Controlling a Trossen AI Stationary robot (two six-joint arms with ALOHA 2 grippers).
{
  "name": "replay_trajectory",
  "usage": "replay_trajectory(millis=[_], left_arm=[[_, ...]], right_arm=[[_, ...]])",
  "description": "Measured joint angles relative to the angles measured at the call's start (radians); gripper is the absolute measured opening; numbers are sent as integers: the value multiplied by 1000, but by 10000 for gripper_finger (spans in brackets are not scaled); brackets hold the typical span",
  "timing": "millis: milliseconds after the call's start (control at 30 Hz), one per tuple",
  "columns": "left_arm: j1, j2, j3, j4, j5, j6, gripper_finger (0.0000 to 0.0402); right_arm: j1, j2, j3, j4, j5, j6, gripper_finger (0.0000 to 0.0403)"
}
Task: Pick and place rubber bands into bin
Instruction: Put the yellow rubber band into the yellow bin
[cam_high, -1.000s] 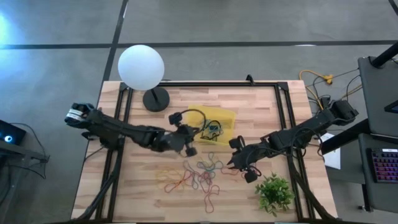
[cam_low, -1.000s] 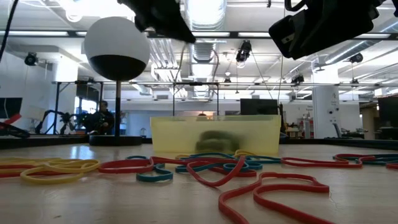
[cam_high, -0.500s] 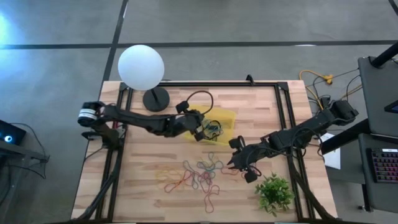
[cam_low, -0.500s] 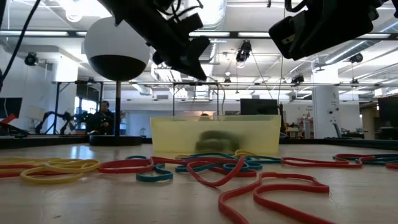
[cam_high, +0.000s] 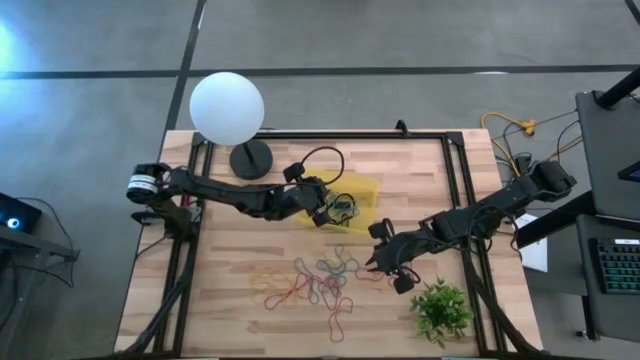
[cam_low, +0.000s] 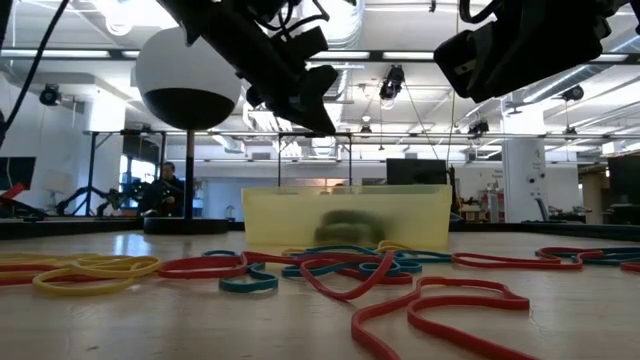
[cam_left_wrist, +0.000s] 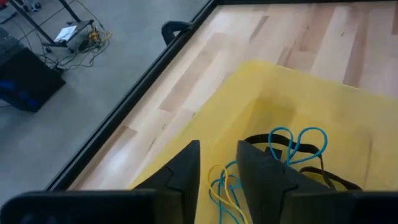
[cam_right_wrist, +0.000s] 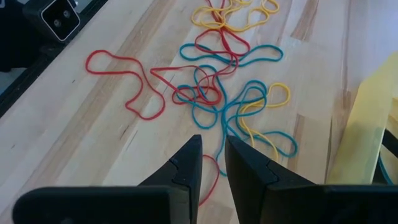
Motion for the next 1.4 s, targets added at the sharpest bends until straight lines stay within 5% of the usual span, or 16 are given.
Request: replay_trajectory(millis=[200,467,800,967,1400], left_arm=[[-90,-60,0,-109,33,-7,92],[-325,-106,-18,-246,14,-136,84],[-562,-105,-120,-184,-237,-271,83],[-597,-115,-151,-175,-317,-272,83],[-599,-126,-166,-177,-318,-268,83]], right_arm=[[0,0,-8,16,0,28,58],[0,22,-101,330,0,-43,59],[-51,223,-54,389,0,-89,61],[-100,343,10,360,0,-108,59],[-166,460,133,174,90,-133,57]])
